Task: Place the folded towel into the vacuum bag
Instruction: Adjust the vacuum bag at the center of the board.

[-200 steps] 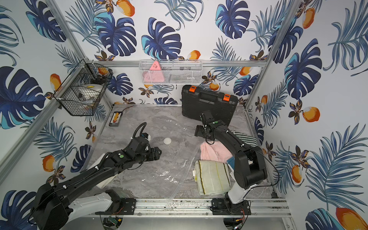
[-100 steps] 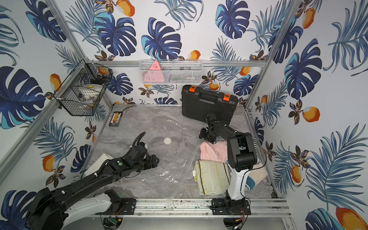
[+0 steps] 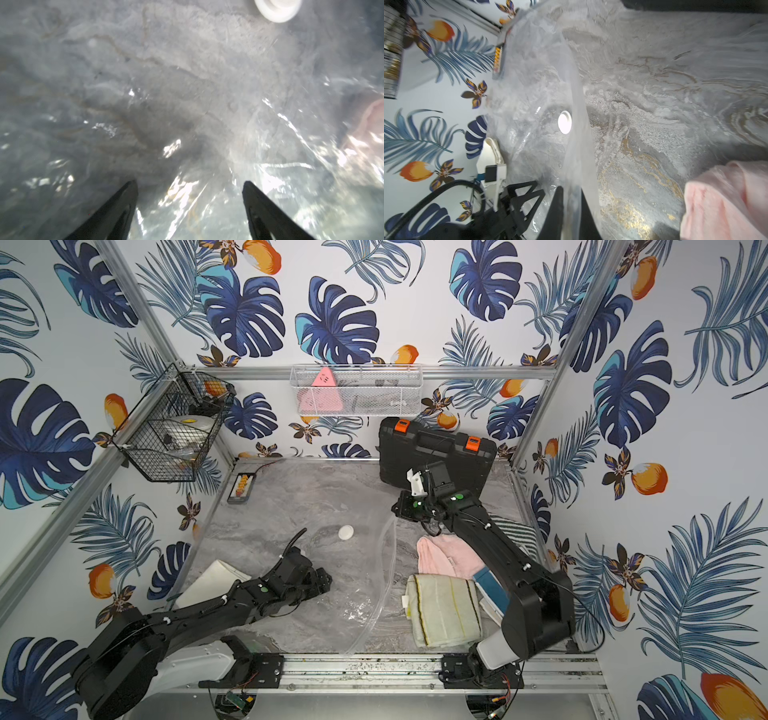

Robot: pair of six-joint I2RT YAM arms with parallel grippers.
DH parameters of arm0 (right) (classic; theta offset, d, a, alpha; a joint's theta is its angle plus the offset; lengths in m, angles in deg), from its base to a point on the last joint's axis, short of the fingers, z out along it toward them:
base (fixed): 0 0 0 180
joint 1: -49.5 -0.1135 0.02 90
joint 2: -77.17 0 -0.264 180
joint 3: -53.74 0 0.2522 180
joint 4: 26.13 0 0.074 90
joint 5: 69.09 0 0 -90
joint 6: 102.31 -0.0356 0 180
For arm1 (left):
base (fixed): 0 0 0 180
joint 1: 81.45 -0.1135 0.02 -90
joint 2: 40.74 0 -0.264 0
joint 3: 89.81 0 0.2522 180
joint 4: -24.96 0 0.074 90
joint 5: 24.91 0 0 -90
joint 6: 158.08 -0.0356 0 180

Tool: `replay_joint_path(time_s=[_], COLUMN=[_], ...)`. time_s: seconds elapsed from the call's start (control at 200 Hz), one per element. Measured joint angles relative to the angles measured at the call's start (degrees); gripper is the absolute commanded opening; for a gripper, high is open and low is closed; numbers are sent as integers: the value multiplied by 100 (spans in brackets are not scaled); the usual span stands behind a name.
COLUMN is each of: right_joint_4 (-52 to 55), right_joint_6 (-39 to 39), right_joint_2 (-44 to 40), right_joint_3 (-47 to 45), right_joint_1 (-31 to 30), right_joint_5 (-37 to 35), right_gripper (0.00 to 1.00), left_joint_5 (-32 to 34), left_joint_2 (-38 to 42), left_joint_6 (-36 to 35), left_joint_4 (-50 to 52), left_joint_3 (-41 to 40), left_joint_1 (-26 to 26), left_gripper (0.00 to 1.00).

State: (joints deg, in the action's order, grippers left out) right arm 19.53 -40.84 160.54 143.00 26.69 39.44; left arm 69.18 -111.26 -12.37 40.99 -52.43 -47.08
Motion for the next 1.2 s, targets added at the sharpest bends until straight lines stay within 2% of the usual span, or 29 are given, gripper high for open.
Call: replay_joint_path(time_s=[0.195, 0.345, 0.53, 0.646, 0.736, 0.901, 1.076, 1.126, 1.201], right_joint_4=[839, 1244, 1246, 946, 647, 232, -240, -258, -210], right_joint_6=[-127, -568, -1615, -2151, -2479, -2712, -2852, -2935, -2949], right_joint_2=[-1147, -2017, -2468, -2341, -2179, -1738, -1204, -1200, -1283], right_joint_3=[-446, -1521, -3080, -3362, -3375, -3171, -3244, -3287, -3307], right_joint_1=[258, 232, -398, -614, -629, -638, -763, -868, -957], right_joint_5=[-404, -723, -739, -699, -702, -627, -358, -317, -319], right_gripper=[6, 6, 12, 12, 12, 14, 19, 25, 47], left_joint_5=[120, 166, 232, 249, 168, -179, -540, -595, -599], left_joint_2=[-1102, -1915, -2439, -2212, -1545, -326, -98, -122, -199], left_joint_6=[-157, -483, -964, -1311, -1781, -2706, -2986, -2986, -2940], left_joint_4=[-1075, -1287, -1176, -103, 739, 1419, 2068, 2114, 2111], left_joint_3=[457, 1158, 1784, 2114, 2459, 2677, 2592, 2592, 2603], left_joint_1=[-74, -378, -940, -977, -708, -26, 155, 267, 463], left_gripper=[85, 85, 85, 86, 91, 94, 94, 94, 94])
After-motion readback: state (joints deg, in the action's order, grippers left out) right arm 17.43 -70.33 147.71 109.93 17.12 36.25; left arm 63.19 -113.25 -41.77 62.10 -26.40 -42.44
